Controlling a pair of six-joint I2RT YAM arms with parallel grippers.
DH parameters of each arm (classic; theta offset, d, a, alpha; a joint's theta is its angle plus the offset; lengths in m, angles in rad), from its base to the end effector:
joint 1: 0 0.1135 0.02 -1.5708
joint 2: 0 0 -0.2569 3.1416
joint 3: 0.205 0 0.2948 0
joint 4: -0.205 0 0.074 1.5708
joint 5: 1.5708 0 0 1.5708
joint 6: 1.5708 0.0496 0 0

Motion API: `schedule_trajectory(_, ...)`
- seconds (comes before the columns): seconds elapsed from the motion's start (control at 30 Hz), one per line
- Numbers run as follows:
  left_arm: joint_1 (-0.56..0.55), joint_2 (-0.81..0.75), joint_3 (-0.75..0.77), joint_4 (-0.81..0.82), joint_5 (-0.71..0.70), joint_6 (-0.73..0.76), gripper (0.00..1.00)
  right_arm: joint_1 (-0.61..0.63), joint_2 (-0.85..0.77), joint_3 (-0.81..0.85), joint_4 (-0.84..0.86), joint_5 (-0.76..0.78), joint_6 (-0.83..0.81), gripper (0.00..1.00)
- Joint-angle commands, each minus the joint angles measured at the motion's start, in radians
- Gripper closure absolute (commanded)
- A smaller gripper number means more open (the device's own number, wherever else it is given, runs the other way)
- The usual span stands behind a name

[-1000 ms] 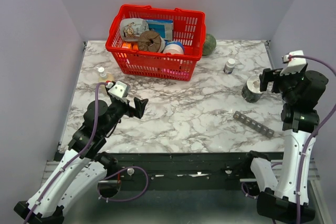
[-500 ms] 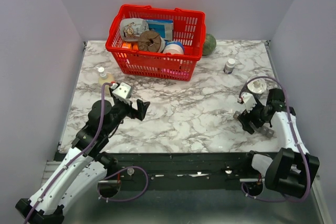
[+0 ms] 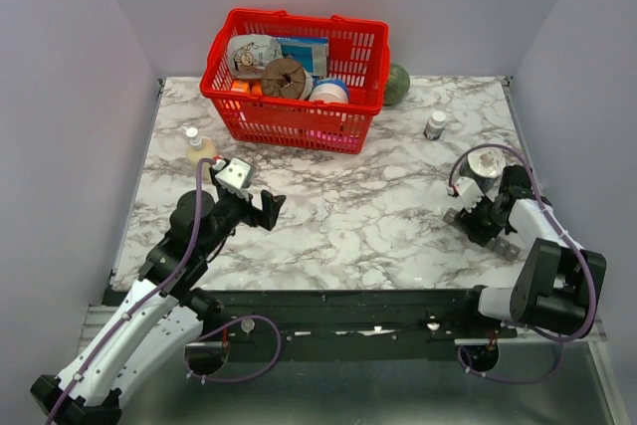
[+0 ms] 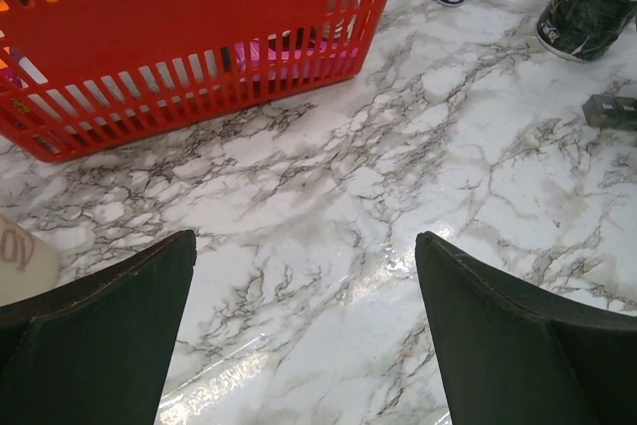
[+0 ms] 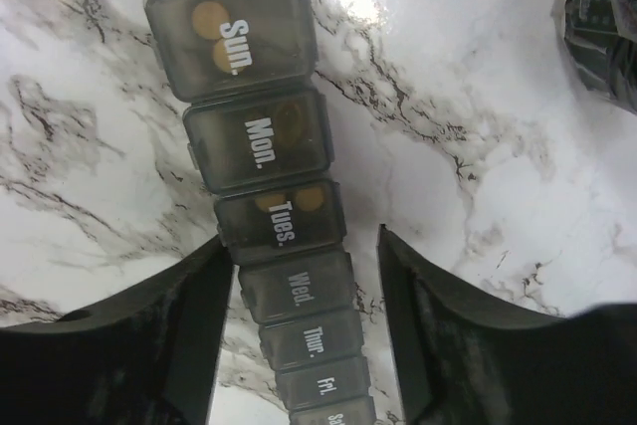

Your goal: Sort the pills into containers

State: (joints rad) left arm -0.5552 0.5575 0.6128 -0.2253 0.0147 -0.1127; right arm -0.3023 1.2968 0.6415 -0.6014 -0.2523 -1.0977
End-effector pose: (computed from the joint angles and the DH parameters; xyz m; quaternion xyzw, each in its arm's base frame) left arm 0.1770 -0.1106 0.3044 0.1724 0.7449 -0.2166 0.6071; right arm 0.2458 -0.0637 0.1164 -0.3976 0.8958 -0.0049 0.1987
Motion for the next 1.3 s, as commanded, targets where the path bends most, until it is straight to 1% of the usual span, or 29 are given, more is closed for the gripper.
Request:
schedule_trajectory(0.0, 0.006, -0.002, -0.004, 0.02, 0.016, 0.004, 0.01, 0.011, 0.033, -0.002, -0.037, -0.043, -0.08, 0.41)
schedule_trajectory(0.1, 0.006, -0.002, -0.002, 0.02, 0.018, 0.001, 0.01, 0.041, 0.012, -0.006, -0.067, -0.071, -0.108, 0.49)
schedule_trajectory(0.13, 0.006, -0.002, -0.002, 0.02, 0.018, -0.001, 0.01, 0.054, 0.006, -0.009, -0.075, -0.077, -0.113, 0.55)
schedule_trajectory(0.17, 0.008, -0.001, -0.002, 0.02, 0.018, -0.001, 0.01, 0.067, 0.001, -0.008, -0.09, -0.082, -0.114, 0.57)
schedule_trajectory(0.27, 0.006, -0.001, 0.001, 0.018, 0.019, -0.005, 0.01, 0.146, -0.036, 0.001, -0.121, -0.1, -0.104, 0.63)
schedule_trajectory(0.3, 0.006, -0.002, 0.001, 0.018, 0.021, -0.007, 0.01, 0.21, -0.042, 0.009, -0.127, -0.1, -0.094, 0.63)
schedule_trajectory(0.33, 0.006, -0.002, 0.001, 0.017, 0.022, -0.01, 0.01, 0.245, -0.044, 0.018, -0.136, -0.102, -0.081, 0.64)
schedule_trajectory(0.37, 0.006, -0.004, 0.002, 0.017, 0.021, -0.012, 0.01, 0.28, -0.034, 0.052, -0.156, -0.104, -0.049, 0.64)
schedule_trajectory(0.4, 0.006, -0.004, 0.001, 0.015, 0.019, -0.015, 0.01, 0.361, -0.025, 0.072, -0.167, -0.117, -0.031, 0.64)
schedule_trajectory(0.47, 0.008, -0.008, 0.002, 0.009, 0.018, -0.022, 0.01, 0.449, 0.008, 0.15, -0.182, -0.134, 0.028, 0.64)
schedule_trajectory(0.5, 0.006, -0.011, 0.002, 0.007, 0.018, -0.025, 0.01, 0.55, 0.057, 0.183, -0.184, -0.14, 0.048, 0.64)
schedule_trajectory(0.57, 0.006, -0.024, 0.004, -0.008, 0.01, -0.036, 0.01, 0.653, 0.119, 0.249, -0.175, -0.145, 0.112, 0.65)
schedule_trajectory(0.6, 0.006, -0.028, 0.008, -0.014, 0.007, -0.039, 0.01, 0.745, 0.198, 0.338, -0.175, -0.16, 0.131, 0.65)
schedule_trajectory(0.67, 0.006, -0.042, 0.015, -0.041, -0.007, -0.042, 0.01, 0.828, 0.286, 0.433, -0.169, -0.169, 0.185, 0.65)
schedule_trajectory(0.7, 0.006, -0.048, 0.022, -0.052, -0.007, -0.047, 0.01, 0.9, 0.329, 0.525, -0.17, -0.168, 0.202, 0.65)
schedule_trajectory(0.73, 0.006, -0.051, 0.028, -0.078, -0.007, -0.048, 0.01, 0.931, 0.416, 0.581, -0.173, -0.163, 0.216, 0.65)
schedule_trajectory(0.8, 0.006, -0.057, 0.045, -0.103, -0.05, -0.057, 0.01, 1.0, 0.49, 0.664, -0.178, -0.145, 0.262, 0.64)
schedule_trajectory(0.83, 0.006, -0.059, 0.051, -0.115, -0.058, -0.062, 0.01, 1.017, 0.527, 0.734, -0.178, -0.133, 0.275, 0.62)
schedule_trajectory(0.87, 0.008, -0.061, 0.057, -0.14, -0.064, -0.065, 0.01, 1.032, 0.576, 0.757, -0.178, -0.121, 0.298, 0.62)
schedule_trajectory(0.9, 0.008, -0.059, 0.068, -0.15, -0.073, -0.068, 0.01, 1.058, 0.6, 0.782, -0.181, -0.096, 0.305, 0.61)
schedule_trajectory(0.97, 0.008, -0.062, 0.071, -0.166, -0.078, -0.073, 0.01, 1.072, 0.645, 0.819, -0.173, -0.068, 0.338, 0.59)
schedule_trajectory(1.17, 0.008, -0.074, 0.071, -0.161, -0.082, -0.082, 0.01, 1.105, 0.662, 0.781, -0.163, -0.027, 0.351, 0.54)
schedule_trajectory(1.2, 0.009, -0.071, 0.068, -0.161, -0.078, -0.085, 0.01, 1.109, 0.658, 0.758, -0.159, -0.022, 0.354, 0.52)
schedule_trajectory(1.27, 0.008, -0.065, 0.065, -0.157, -0.064, -0.09, 0.01, 1.109, 0.645, 0.744, -0.153, -0.022, 0.36, 0.45)
